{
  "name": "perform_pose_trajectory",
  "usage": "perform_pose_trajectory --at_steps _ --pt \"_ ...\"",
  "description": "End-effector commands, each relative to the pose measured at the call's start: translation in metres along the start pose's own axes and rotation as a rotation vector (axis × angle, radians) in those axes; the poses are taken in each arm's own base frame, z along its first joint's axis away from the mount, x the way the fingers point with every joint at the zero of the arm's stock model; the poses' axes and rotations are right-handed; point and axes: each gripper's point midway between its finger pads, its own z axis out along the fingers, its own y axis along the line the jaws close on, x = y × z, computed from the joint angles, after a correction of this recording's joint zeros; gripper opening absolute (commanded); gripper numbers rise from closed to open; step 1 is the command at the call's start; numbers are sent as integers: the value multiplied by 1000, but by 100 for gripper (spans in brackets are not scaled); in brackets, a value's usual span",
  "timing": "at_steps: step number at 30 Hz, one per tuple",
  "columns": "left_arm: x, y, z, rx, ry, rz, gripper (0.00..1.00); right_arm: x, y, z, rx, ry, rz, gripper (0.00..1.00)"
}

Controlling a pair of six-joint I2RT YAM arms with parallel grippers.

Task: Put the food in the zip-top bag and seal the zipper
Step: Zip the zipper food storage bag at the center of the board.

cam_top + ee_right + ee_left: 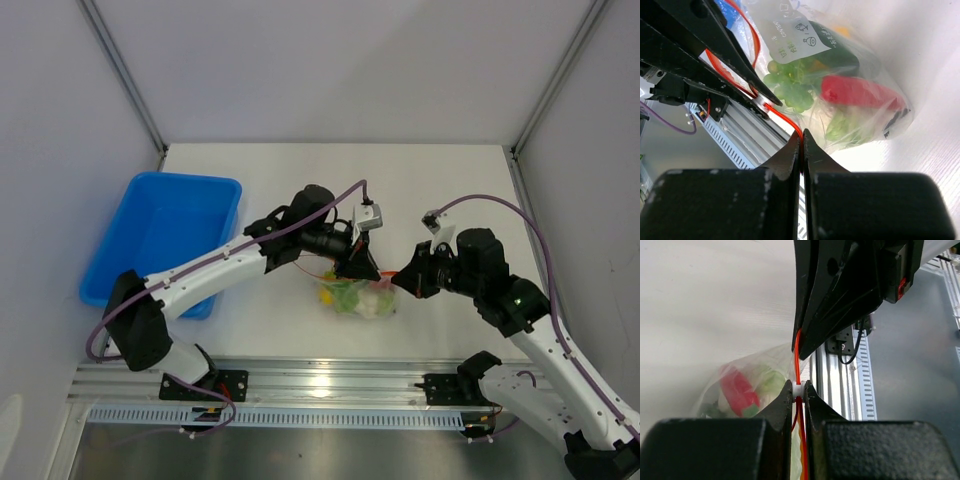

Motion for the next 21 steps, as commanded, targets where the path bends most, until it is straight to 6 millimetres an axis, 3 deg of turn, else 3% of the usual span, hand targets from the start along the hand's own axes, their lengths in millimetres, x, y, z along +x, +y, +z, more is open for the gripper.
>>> perform_pose_trajectory --at_steps 1,13,21 --pt "5 -6 -17 -59 18 -27 1 -18 -9 -3 65 -84 1 0" --pt "17 0 -58 -289 12 4 0 -18 -19 -7 133 -102 28 0" --pt "47 12 -87 -488 28 -63 1 -20 -24 -8 162 -115 44 0"
